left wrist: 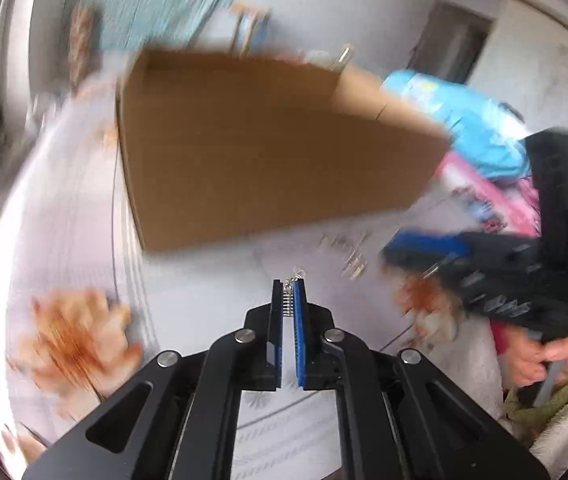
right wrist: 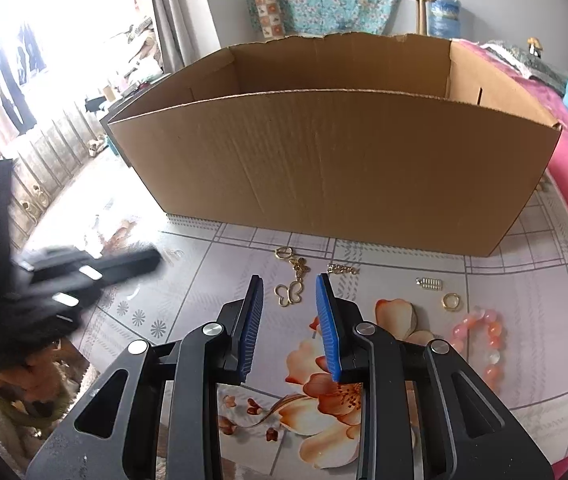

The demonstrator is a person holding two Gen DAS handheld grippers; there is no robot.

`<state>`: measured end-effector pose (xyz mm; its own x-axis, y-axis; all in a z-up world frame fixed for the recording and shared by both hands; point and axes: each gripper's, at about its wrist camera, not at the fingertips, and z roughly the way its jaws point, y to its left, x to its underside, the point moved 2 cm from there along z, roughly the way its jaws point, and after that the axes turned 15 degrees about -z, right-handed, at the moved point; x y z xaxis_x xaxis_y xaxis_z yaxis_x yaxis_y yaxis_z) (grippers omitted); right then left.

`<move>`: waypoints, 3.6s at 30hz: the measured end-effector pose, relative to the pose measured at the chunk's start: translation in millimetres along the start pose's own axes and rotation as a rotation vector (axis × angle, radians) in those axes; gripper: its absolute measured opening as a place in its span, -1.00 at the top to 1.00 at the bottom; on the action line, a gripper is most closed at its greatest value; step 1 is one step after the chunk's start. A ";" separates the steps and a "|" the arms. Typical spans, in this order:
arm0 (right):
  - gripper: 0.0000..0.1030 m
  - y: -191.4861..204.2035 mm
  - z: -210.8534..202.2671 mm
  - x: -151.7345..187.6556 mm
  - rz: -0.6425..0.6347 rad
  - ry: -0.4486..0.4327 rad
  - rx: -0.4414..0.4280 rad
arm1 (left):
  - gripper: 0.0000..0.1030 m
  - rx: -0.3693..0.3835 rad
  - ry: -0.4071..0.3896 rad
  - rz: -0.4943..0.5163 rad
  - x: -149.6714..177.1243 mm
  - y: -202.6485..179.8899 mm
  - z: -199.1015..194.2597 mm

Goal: Organize jewelry
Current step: 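Lift the gold charm with the left tool and carry it toward the box, then lower the gold charm into the box and open the left tool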

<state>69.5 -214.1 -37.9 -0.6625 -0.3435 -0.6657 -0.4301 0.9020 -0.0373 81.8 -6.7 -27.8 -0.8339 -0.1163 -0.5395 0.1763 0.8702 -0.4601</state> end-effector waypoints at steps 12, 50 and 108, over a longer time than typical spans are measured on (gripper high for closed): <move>0.47 -0.2 0.3 1.6 -0.003 0.012 0.010 | 0.91 -0.032 0.065 0.062 19.3 -1.7 11.5; 0.47 3.2 -11.4 1.0 -0.038 -0.036 0.009 | 0.99 -0.110 -0.077 0.142 12.7 -34.5 0.9; 0.91 -39.4 -75.7 -112.1 -0.139 -0.201 -0.158 | 0.99 0.063 -0.253 0.238 -97.7 -94.3 -67.2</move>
<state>114.3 -230.9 94.6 -0.4624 -0.3882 -0.7972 -0.6090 0.7925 -0.0327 111.5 -45.2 115.7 -0.6109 -0.0359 -0.7909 0.3885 0.8569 -0.3389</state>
